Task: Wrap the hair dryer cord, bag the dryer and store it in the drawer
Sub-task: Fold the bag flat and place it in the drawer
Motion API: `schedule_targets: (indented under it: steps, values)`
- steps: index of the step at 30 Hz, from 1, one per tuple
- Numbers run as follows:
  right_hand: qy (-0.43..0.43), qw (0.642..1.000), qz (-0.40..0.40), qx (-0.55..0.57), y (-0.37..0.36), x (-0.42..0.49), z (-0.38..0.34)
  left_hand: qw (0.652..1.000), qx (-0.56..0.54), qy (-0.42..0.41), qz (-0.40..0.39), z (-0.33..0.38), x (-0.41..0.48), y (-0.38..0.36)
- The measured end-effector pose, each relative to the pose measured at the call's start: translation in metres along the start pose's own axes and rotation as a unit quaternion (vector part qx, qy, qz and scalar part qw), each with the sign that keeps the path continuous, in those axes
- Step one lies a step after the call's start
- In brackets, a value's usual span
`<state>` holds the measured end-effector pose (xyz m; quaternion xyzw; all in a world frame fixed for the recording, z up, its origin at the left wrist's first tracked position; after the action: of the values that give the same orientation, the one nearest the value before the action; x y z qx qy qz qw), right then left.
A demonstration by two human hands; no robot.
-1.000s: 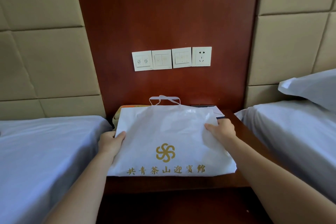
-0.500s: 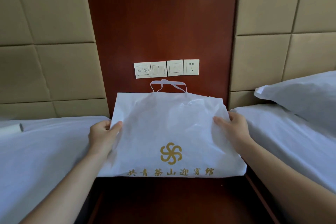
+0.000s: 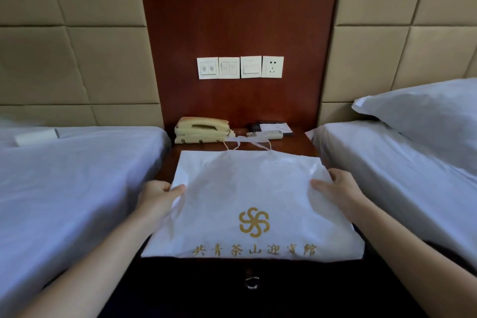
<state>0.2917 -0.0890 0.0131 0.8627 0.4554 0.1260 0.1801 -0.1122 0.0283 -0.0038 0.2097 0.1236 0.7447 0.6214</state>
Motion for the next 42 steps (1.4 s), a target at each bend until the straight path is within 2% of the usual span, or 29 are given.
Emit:
schedule_targets:
  steps: [6, 13, 15, 19, 25, 31, 33, 35, 37, 39, 41, 42]
  values:
    - [-0.078, 0.990, -0.076, -0.094, -0.011, 0.001, 0.047, 0.989, 0.038, 0.122, -0.079, -0.053, -0.019, -0.028]
    - [-0.154, 0.945, -0.147, -0.250, -0.026, 0.013, 0.079, 0.964, 0.122, 0.165, -0.167, -0.072, -0.018, -0.049]
    - [-0.163, 0.946, -0.142, -0.243, -0.032, 0.018, 0.088, 0.962, 0.142, 0.166, -0.166, -0.077, -0.014, -0.053]
    - [-0.153, 0.969, -0.097, -0.167, -0.043, 0.039, 0.092, 0.967, 0.151, 0.145, -0.144, -0.079, 0.004, -0.066]
    - [-0.141, 0.978, -0.058, -0.142, -0.053, 0.067, 0.099, 0.966, 0.178, 0.142, -0.123, -0.089, 0.029, -0.086]
    - [-0.067, 0.981, 0.016, -0.181, -0.057, 0.075, 0.098, 0.961, 0.268, 0.042, -0.053, -0.074, 0.037, -0.097]
    - [-0.052, 0.970, 0.041, -0.232, -0.058, 0.071, 0.097, 0.937, 0.349, -0.031, -0.016, -0.055, 0.031, -0.099]
    - [-0.013, 0.952, 0.078, -0.296, -0.055, 0.067, 0.088, 0.897, 0.433, -0.091, -0.002, -0.042, 0.022, -0.105]
    - [0.045, 0.941, 0.130, -0.310, -0.048, 0.062, 0.071, 0.891, 0.445, -0.095, -0.004, -0.043, 0.016, -0.106]
    - [0.143, 0.920, 0.185, -0.315, -0.044, 0.054, 0.049, 0.887, 0.445, -0.119, 0.031, -0.037, 0.012, -0.100]
    - [0.243, 0.892, 0.196, -0.327, -0.055, 0.038, 0.027, 0.874, 0.432, -0.212, 0.065, -0.008, 0.000, -0.102]
    - [0.281, 0.886, 0.176, -0.325, -0.066, 0.031, 0.020, 0.862, 0.419, -0.278, 0.057, 0.009, -0.010, -0.110]
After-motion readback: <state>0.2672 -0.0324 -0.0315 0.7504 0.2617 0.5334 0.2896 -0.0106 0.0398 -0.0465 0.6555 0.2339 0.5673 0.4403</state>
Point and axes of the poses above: each hand's wrist, its own x-axis towards the middle knuckle, its own y-axis out of the back of the hand, z = x × y, the point moved 10 cm from there along x, towards the middle knuckle, and after that the axes turned 2 degrees about z, right-handed, at the moved point
